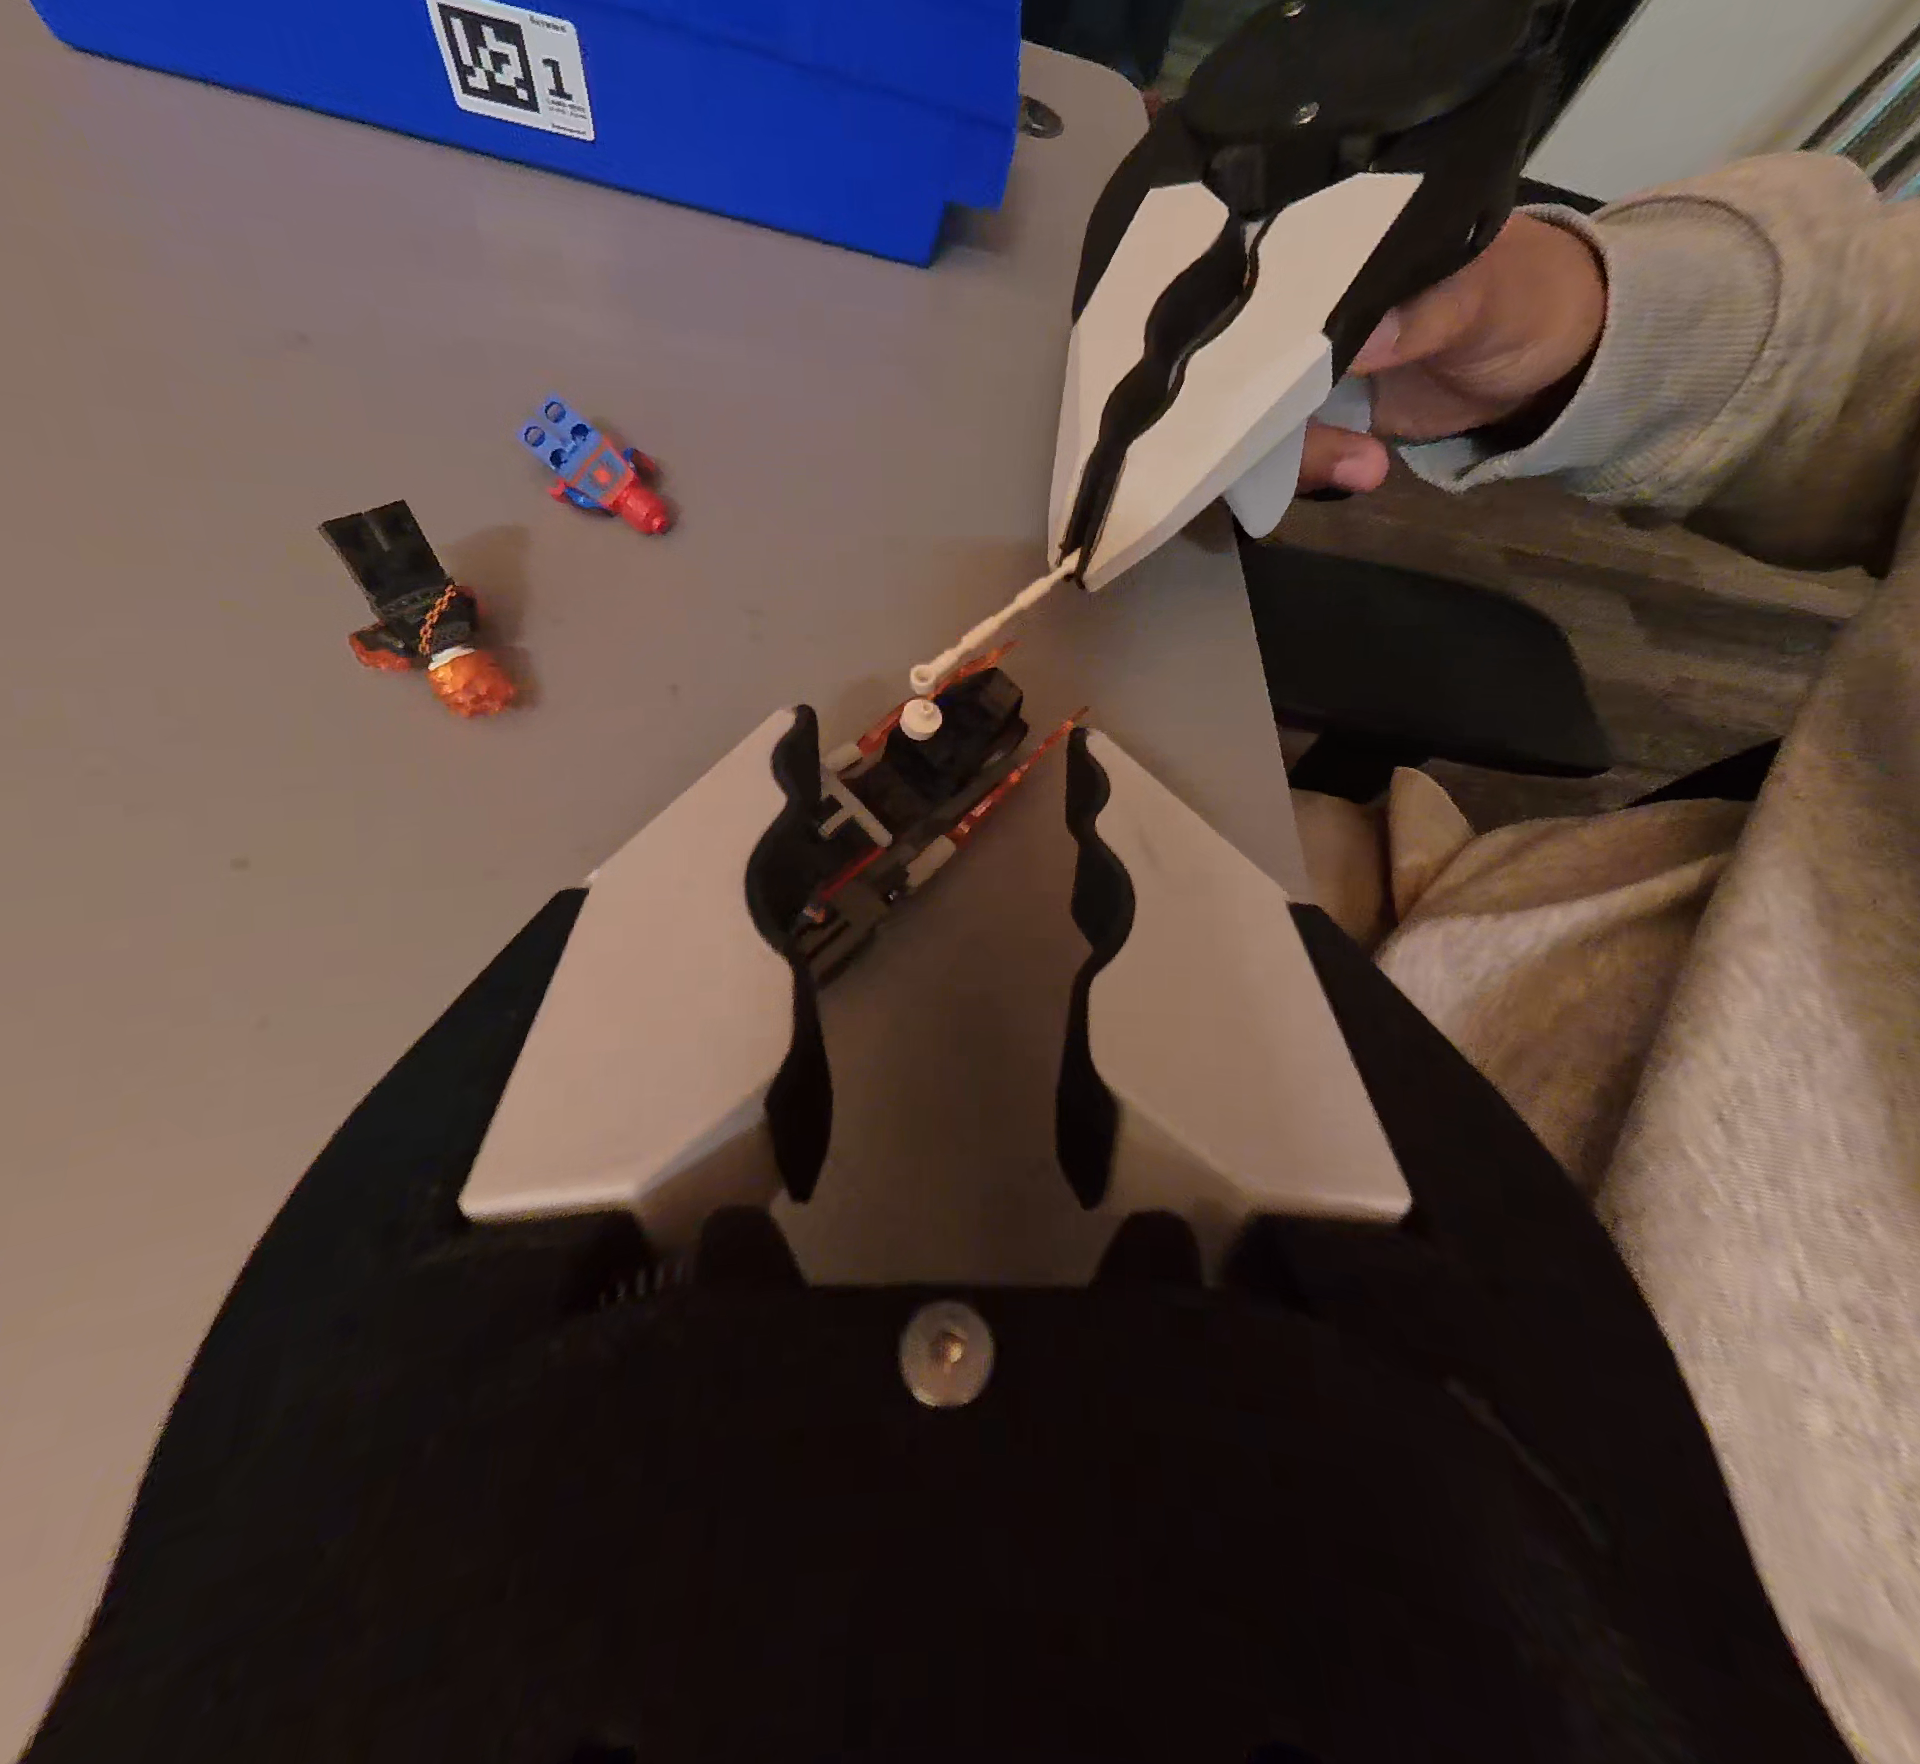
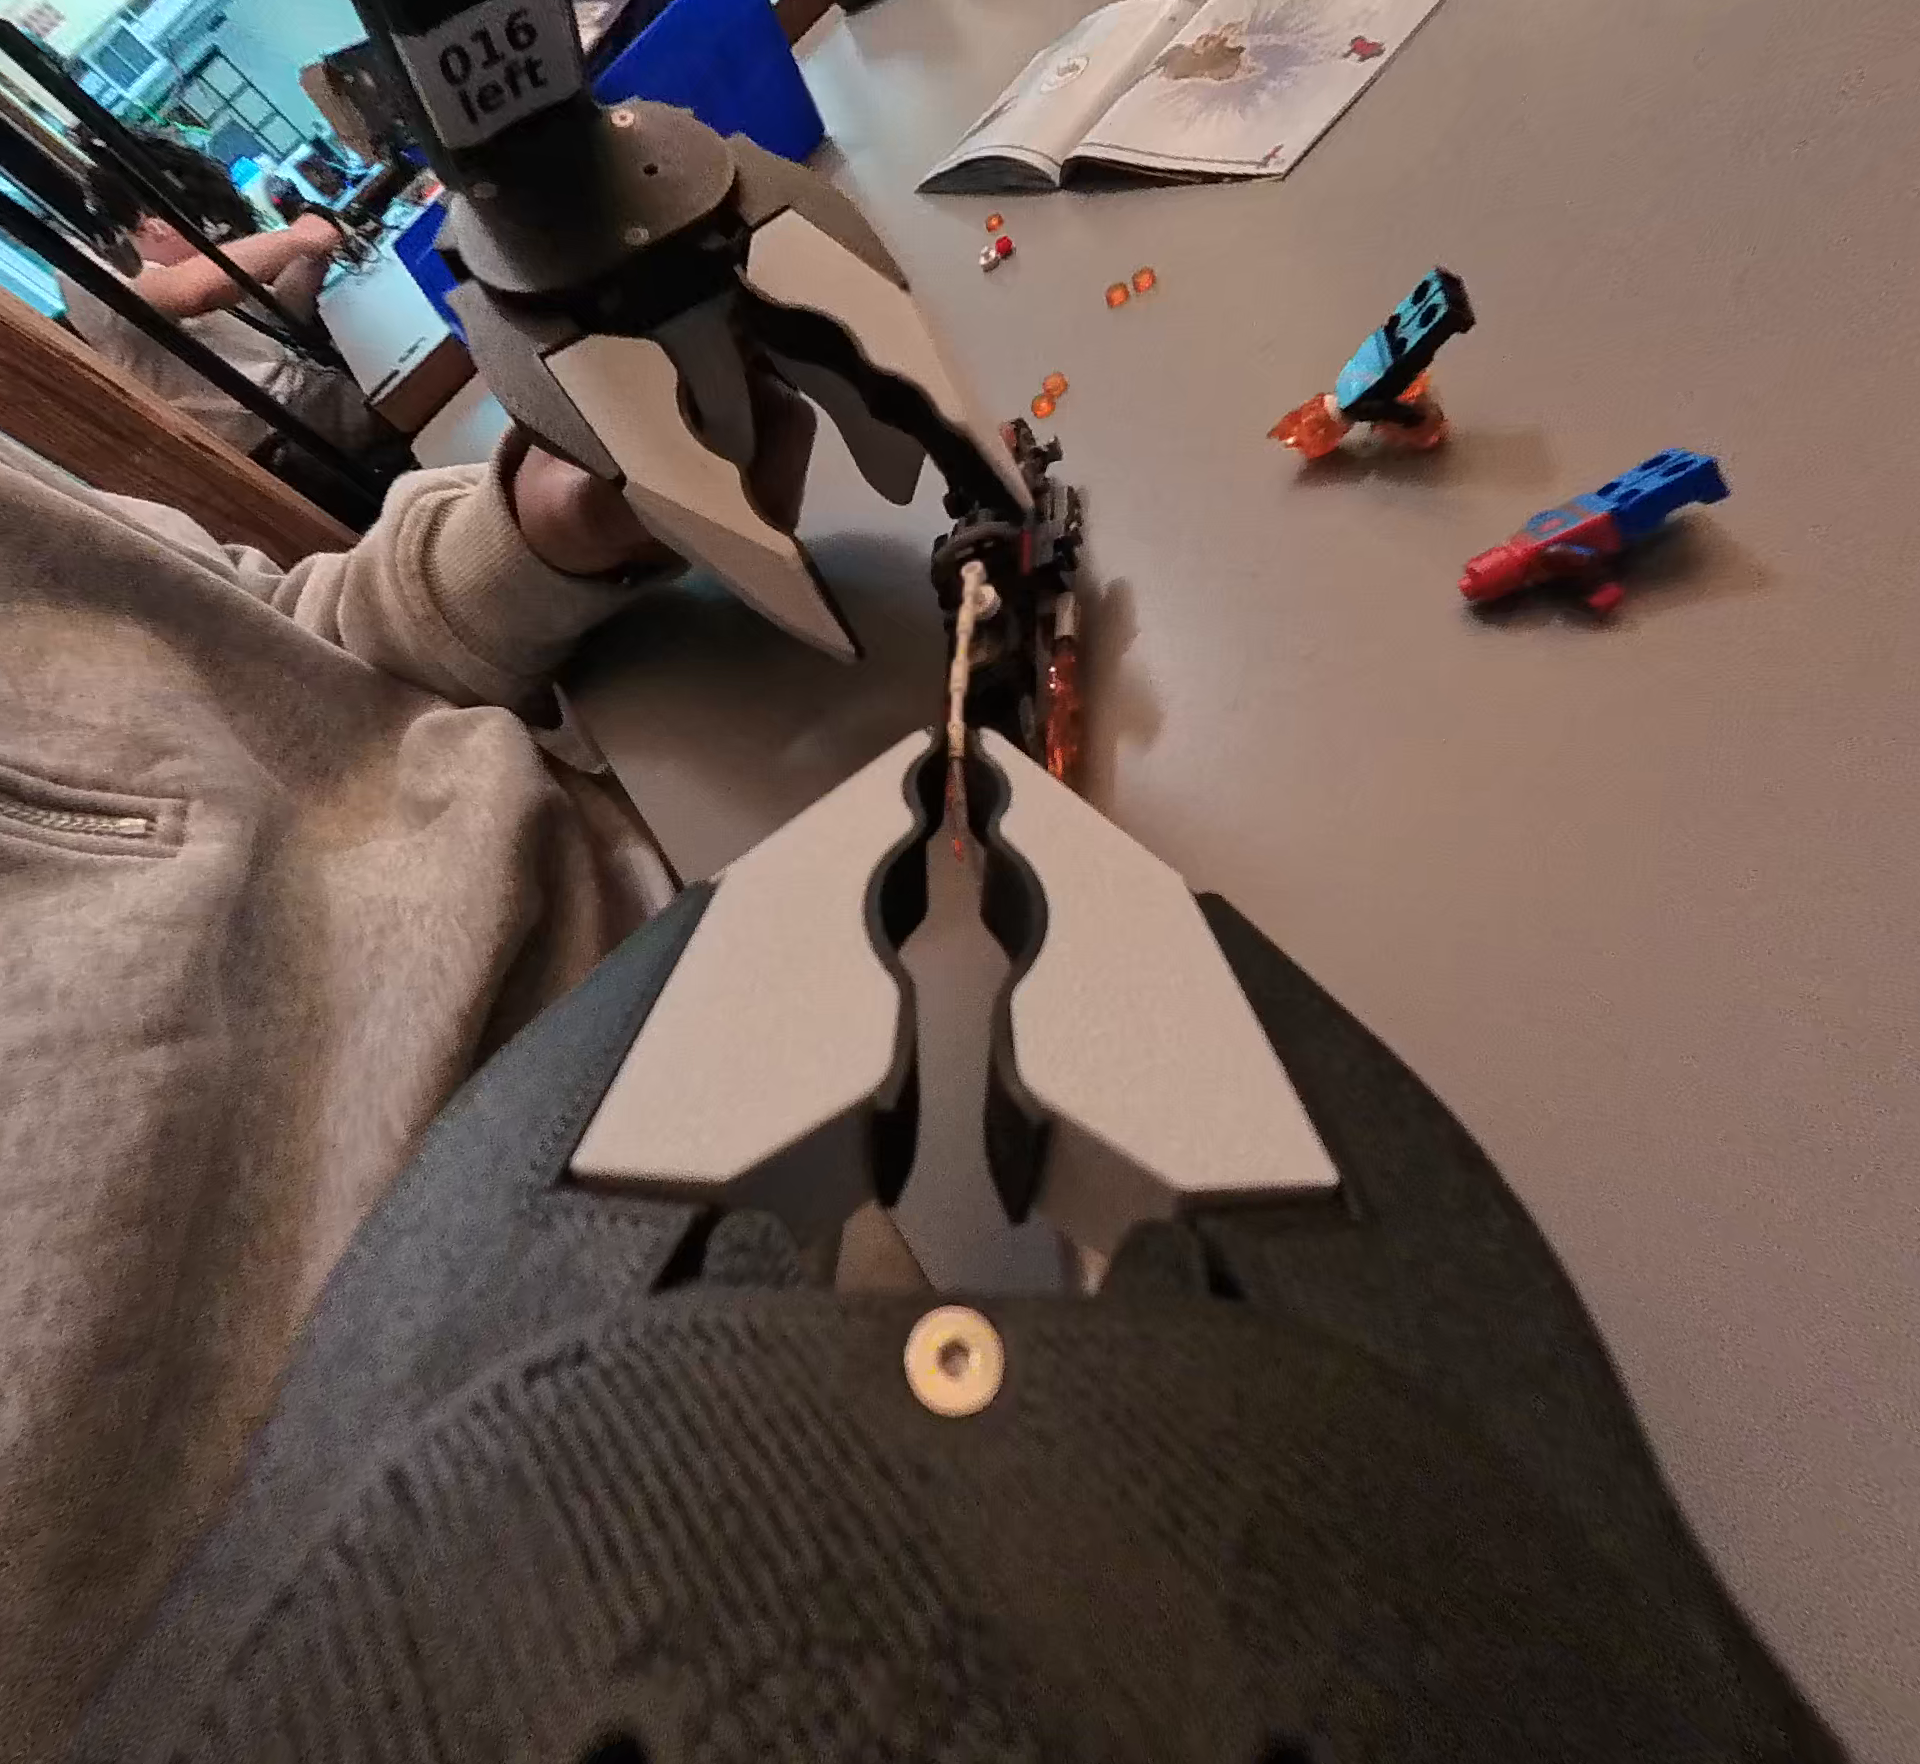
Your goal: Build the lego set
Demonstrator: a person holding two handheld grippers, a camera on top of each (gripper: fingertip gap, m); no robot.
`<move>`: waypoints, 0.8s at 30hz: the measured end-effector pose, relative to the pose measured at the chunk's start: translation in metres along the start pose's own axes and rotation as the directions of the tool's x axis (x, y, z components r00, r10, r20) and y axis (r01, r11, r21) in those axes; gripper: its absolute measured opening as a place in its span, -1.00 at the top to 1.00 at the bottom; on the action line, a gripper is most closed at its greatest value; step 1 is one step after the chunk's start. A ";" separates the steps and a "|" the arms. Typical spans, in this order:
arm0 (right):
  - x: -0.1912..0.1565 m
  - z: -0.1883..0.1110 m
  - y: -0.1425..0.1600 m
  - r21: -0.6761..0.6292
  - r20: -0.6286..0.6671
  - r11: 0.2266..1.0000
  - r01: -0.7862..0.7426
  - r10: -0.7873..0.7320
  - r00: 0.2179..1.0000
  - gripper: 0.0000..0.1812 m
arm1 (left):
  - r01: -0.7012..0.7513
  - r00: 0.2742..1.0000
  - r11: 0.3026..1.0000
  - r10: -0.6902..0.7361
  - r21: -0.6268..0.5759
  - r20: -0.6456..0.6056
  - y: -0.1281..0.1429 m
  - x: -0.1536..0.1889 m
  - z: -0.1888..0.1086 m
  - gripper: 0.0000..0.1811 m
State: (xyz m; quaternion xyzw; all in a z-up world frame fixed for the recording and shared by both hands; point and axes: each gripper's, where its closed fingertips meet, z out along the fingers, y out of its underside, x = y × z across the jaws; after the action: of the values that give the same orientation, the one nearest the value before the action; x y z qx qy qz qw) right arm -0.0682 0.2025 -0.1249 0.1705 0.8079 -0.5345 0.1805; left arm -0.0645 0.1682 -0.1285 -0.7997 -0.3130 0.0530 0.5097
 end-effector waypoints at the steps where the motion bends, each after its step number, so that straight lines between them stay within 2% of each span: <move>1: 0.000 0.000 -0.001 0.004 0.011 1.000 -0.004 0.004 1.000 1.00 | 0.000 1.000 1.000 0.000 0.003 -0.002 0.000 0.000 0.000 0.51; 10: 0.002 0.005 0.007 -0.040 0.007 0.999 0.007 -0.006 1.000 1.00 | 0.023 1.000 1.000 -0.023 0.002 -0.009 0.002 -0.001 0.002 0.57; 24: -0.003 0.000 -0.001 -0.032 0.017 0.998 0.051 -0.050 0.999 1.00 | 0.029 1.000 1.000 -0.029 0.003 0.003 0.003 -0.003 0.003 0.60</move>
State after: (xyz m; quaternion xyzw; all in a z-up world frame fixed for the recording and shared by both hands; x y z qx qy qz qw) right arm -0.0658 0.2016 -0.1227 0.1428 0.8190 -0.5271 0.1763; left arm -0.0665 0.1678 -0.1331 -0.7942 -0.3254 0.0474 0.5110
